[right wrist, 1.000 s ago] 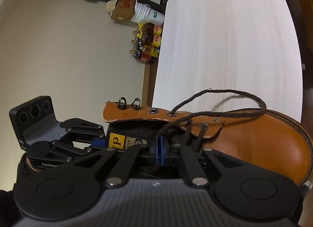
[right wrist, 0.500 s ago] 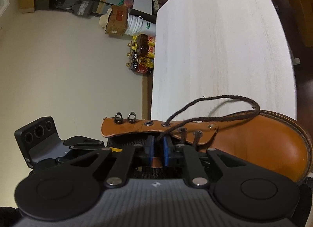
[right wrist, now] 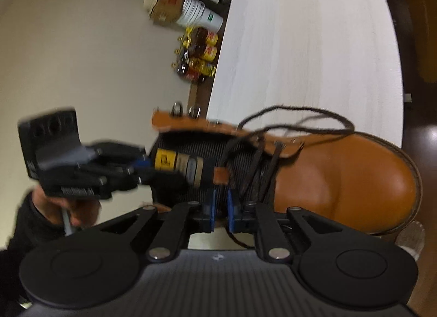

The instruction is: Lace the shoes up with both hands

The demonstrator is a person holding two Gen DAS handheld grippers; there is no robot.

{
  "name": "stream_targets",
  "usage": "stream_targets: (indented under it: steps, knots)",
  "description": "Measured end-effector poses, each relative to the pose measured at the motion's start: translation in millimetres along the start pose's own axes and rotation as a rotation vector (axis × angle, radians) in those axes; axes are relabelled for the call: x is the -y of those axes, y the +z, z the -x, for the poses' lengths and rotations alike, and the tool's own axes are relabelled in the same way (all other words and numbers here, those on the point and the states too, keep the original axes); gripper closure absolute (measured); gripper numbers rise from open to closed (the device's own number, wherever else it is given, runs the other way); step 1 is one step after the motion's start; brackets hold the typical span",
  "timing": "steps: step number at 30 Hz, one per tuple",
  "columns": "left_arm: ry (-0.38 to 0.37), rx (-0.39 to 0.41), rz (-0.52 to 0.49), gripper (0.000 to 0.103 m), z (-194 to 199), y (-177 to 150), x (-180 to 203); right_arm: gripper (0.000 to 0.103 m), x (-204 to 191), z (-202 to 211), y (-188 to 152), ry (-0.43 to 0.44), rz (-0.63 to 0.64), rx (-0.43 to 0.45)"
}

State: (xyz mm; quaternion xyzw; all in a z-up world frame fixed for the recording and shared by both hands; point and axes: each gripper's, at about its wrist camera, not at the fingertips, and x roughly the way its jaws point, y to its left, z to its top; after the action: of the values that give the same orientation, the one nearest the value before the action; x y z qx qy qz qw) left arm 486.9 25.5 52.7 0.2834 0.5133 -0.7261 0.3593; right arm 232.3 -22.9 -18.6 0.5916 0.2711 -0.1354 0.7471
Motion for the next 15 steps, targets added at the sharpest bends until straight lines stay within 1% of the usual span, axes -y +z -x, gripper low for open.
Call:
stream_targets:
  steps: [5, 9, 12, 15]
  knots:
    - [0.009, -0.001, -0.010, 0.093, -0.7, 0.1, 1.1, 0.090, -7.8, -9.2, -1.0, -0.042, 0.049, -0.004]
    - [0.008, 0.000, -0.012, 0.093, -0.1, -1.1, 0.7, 0.090, -10.2, -9.0, -0.3, -0.061, 0.059, 0.004]
    - [0.009, 0.001, -0.015, 0.093, 0.8, -2.1, 0.1, 0.090, -9.2, -9.9, 0.2, -0.064, 0.046, 0.008]
    - [0.011, 0.002, -0.017, 0.093, 1.1, -3.3, 0.0, 0.091, -4.9, -12.1, 1.1, -0.046, 0.025, 0.007]
